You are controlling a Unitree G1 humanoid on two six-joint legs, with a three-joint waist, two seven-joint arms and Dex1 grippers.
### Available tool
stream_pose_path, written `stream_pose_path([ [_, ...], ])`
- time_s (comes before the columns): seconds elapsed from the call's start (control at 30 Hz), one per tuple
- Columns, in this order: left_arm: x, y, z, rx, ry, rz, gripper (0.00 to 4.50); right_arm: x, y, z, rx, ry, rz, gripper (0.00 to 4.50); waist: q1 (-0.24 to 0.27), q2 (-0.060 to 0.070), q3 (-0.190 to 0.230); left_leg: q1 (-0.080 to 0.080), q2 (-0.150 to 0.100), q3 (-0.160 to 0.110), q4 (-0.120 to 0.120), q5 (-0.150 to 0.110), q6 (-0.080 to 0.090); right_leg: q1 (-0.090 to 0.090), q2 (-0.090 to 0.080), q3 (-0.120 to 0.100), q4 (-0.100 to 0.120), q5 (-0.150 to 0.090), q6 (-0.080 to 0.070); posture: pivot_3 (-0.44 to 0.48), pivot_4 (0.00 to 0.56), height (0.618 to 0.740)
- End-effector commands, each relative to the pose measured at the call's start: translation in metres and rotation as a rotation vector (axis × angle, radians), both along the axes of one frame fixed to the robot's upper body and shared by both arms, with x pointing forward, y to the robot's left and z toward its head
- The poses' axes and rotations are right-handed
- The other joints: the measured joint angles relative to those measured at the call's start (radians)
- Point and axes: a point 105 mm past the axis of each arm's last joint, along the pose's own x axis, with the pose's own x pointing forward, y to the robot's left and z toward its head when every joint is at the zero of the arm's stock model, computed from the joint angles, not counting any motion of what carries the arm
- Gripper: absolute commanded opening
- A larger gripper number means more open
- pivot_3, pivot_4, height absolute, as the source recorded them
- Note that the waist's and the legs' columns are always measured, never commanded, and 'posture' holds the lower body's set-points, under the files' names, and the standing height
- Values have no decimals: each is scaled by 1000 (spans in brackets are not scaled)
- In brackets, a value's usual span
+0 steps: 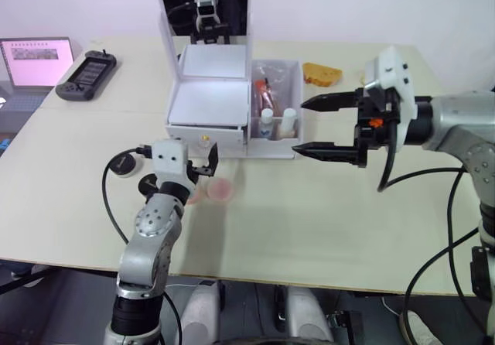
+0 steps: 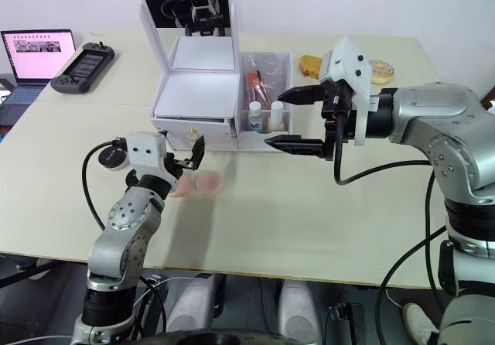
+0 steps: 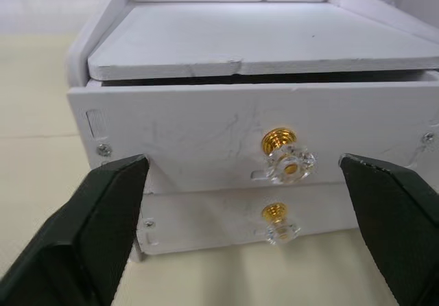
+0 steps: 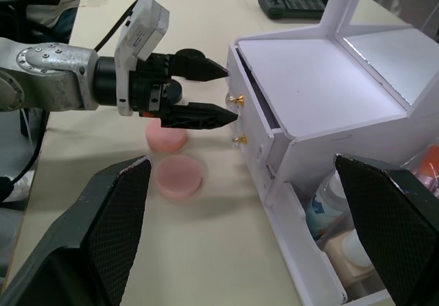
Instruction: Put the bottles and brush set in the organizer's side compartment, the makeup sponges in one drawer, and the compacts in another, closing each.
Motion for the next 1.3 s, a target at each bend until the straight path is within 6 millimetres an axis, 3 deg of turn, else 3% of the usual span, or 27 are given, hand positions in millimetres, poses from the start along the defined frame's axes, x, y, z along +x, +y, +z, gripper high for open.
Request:
stream_pose_path([
  [0.03, -4, -6, 12, -11, -54, -18, 4452, -3, 0, 13, -3, -60, 14, 4500, 0, 0, 0, 0, 0, 0, 0, 0, 0, 0, 0, 0, 0, 0, 0, 0, 150, 740],
  [0.33, -4, -17, 11, -21, -47, -60, 4452, -2, 0, 14, -13, -61, 19, 4500, 0, 0, 0, 0, 0, 0, 0, 0, 0, 0, 0, 0, 0, 0, 0, 0, 150, 740],
  [0.43, -2, -19, 11, -17, -47, -63, 3645, -1, -1, 15, -14, -66, 15, 4500, 0, 0, 0, 0, 0, 0, 0, 0, 0, 0, 0, 0, 0, 0, 0, 0, 150, 740],
  [0.63, -3, -21, 12, -11, -53, -77, 540, 0, -1, 16, -17, -71, 13, 4500, 0, 0, 0, 0, 0, 0, 0, 0, 0, 0, 0, 0, 0, 0, 0, 0, 150, 740],
  [0.67, -3, -21, 12, -10, -54, -77, 247, 0, -1, 16, -17, -71, 13, 4500, 0, 0, 0, 0, 0, 0, 0, 0, 0, 0, 0, 0, 0, 0, 0, 0, 150, 740],
  [0.93, -12, -22, 11, 13, -47, -92, 250, 0, 1, 13, -16, -65, 22, 4500, -1, 0, 0, 0, 0, 0, 0, 0, 0, 0, 0, 0, 0, 0, 0, 0, 150, 740],
  [1.3, -46, -19, 11, 41, 3, -139, 250, -1, 7, 8, -2, -37, 58, 4500, -1, 0, 0, 0, 0, 0, 0, 0, 0, 0, 0, 0, 0, 0, 0, 0, 150, 740],
])
